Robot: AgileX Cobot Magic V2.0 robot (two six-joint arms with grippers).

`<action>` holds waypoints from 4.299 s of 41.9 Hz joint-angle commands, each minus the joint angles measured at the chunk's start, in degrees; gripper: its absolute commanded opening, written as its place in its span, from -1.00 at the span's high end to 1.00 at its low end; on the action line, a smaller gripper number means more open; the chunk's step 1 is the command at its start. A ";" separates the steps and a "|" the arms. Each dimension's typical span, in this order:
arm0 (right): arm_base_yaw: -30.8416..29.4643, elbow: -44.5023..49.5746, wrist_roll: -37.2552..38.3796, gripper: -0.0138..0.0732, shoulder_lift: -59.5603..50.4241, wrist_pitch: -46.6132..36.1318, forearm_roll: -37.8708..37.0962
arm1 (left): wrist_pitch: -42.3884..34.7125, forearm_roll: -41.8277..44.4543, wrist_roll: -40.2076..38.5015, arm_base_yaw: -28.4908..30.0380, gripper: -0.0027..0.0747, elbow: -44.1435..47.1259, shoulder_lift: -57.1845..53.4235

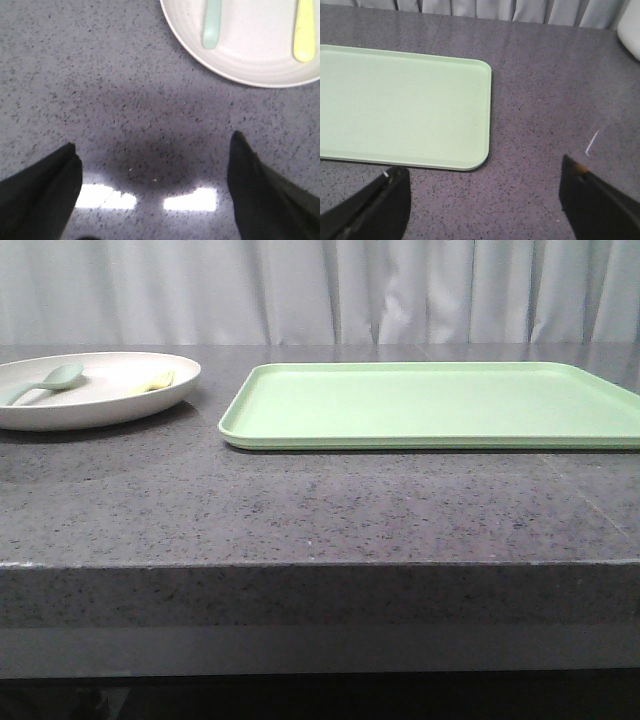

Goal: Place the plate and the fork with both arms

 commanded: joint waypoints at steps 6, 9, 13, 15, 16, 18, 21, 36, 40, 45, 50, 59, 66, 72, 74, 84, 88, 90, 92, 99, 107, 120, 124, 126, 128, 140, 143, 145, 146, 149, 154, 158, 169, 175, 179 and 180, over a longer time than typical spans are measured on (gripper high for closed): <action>0.12 -1.66 -0.12 -0.75 0.53 -4.26 -0.66 | 1.68 -11.87 8.04 3.92 -0.53 -11.54 10.93; 0.12 -1.66 -0.12 -0.75 0.53 -4.26 -0.66 | 2.04 -11.87 8.04 3.63 -0.51 -14.86 14.54; 0.12 -1.66 -0.12 -0.75 0.53 -4.26 -0.66 | 2.10 -11.87 8.04 3.10 -0.34 -18.80 18.79; 0.12 -1.66 -0.12 -0.75 0.53 -4.26 -0.66 | 2.10 -11.87 8.04 3.00 -0.21 -20.87 20.96; 0.12 -1.66 -0.12 -0.75 0.53 -4.26 -0.66 | 2.44 -11.87 8.04 3.00 -0.17 -21.97 22.12; 0.12 -1.66 -0.12 -0.75 0.53 -4.26 -0.66 | 2.82 -11.87 8.04 2.89 -0.09 -23.54 23.83; 0.12 -1.66 -0.12 -0.75 0.53 -4.26 -0.66 | 3.89 -11.87 8.04 2.58 -0.06 -26.30 26.67; 0.12 -1.66 -0.12 -0.75 0.53 -4.26 -0.66 | 9.29 -11.28 8.04 1.20 -0.03 -39.46 40.16; 0.12 -1.66 -0.12 -0.75 0.53 -4.26 -0.66 | 10.19 -11.28 8.15 1.20 0.03 -41.96 42.93; 0.12 -1.66 -0.12 -0.75 0.53 -4.26 -0.66 | 10.19 -11.17 8.15 1.20 0.10 -43.85 45.16; 0.12 -1.66 -0.12 -0.75 0.53 -4.26 -0.66 | 10.38 -11.17 8.15 1.13 0.14 -45.37 46.91; 0.12 -1.66 -0.12 -0.75 0.53 -4.26 -0.66 | 10.48 -11.27 8.15 0.96 0.21 -45.81 47.91; 0.12 -1.66 -0.12 -0.75 0.53 -4.26 -0.66 | 10.71 -12.88 8.79 0.82 0.51 -45.81 47.91; 0.12 -1.66 -0.12 -0.75 0.53 -4.26 -0.66 | 11.70 -14.26 9.56 0.82 0.74 -45.81 47.91; 0.12 -1.66 -0.12 -0.75 0.53 -4.26 -0.66 | 11.99 -14.26 9.56 0.82 0.80 -45.81 47.91; 0.12 -1.66 -0.12 -0.75 0.53 -4.26 -0.66 | 12.37 -14.35 9.56 0.82 0.98 -45.81 47.91; 0.12 -1.66 -0.12 -0.75 0.53 -4.26 -0.66 | 12.37 -14.35 9.56 0.82 0.98 -45.81 47.91; 0.12 -1.66 -0.12 -0.75 0.53 -4.26 -0.66 | 12.37 -14.50 9.56 0.82 0.98 -45.81 47.78; 0.12 -1.66 -0.12 -0.75 0.53 -4.26 -0.66 | 12.37 -15.35 9.56 0.82 0.98 -45.81 47.54; 0.12 -1.66 -0.12 -0.75 0.53 -4.26 -0.66 | 12.37 -20.44 9.56 1.04 0.98 -45.81 46.38; 0.12 -1.66 -0.12 -0.75 0.53 -4.26 -0.66 | 12.37 -22.48 8.94 1.28 0.98 -45.81 45.26; 0.12 -1.66 -0.12 -0.75 0.53 -4.26 -0.66 | 12.37 -25.74 7.25 1.53 0.98 -45.81 45.21; 0.12 -1.66 -0.12 -0.75 0.53 -4.26 -0.66 | 12.37 -28.51 6.92 1.53 0.98 -45.81 45.21; 0.12 -1.66 -0.12 -0.75 0.53 -4.26 -0.66 | 12.37 -30.04 6.92 1.53 0.98 -45.81 45.21; 0.12 -1.66 -0.12 -0.75 0.53 -4.26 -0.66 | 12.37 -31.40 6.80 1.53 0.98 -45.81 45.21; 0.12 -1.66 -0.12 -0.75 0.53 -4.26 -0.66 | 12.37 -36.61 2.59 -0.05 0.98 -45.81 45.21; 0.12 -1.66 -0.12 -0.75 0.53 -4.26 -0.66 | 12.37 -36.80 1.87 -1.54 0.98 -45.81 45.21; 0.12 -1.66 -0.12 -0.75 0.53 -4.26 -0.66 | 12.37 -36.78 1.38 -2.84 0.98 -45.81 45.21; 0.12 -1.66 -0.12 -0.75 0.53 -4.32 -0.66 | 12.17 -36.78 1.07 -3.49 0.98 -45.81 45.21; 0.12 -1.66 -0.12 -0.75 0.53 -4.32 -0.66 | 11.45 -36.78 -0.22 -5.76 0.98 -45.81 45.21; 0.12 -1.66 -0.12 -0.75 0.53 -4.37 -0.66 | 8.90 -36.78 -2.92 -10.08 0.98 -45.81 45.21; 0.12 -1.66 -0.12 -0.75 0.53 -4.44 -0.66 | 6.29 -36.78 -4.73 -13.76 0.98 -45.81 45.43; 0.12 -1.66 -0.12 -0.75 0.53 -4.44 -0.66 | -0.14 -36.78 -10.64 -22.63 0.98 -48.10 48.85; 0.12 -1.66 -0.12 -0.75 0.53 -4.44 -0.66 | -4.16 -34.62 -14.77 -26.08 0.98 -49.08 50.28; 0.12 -1.66 -0.12 -0.75 0.53 -4.44 -0.66 | -6.41 -30.66 -18.76 -28.14 0.98 -49.20 50.69; 0.12 -1.66 -0.12 -0.75 0.53 -4.44 -0.66 | -6.70 -29.80 -19.45 -28.65 0.98 -49.41 50.79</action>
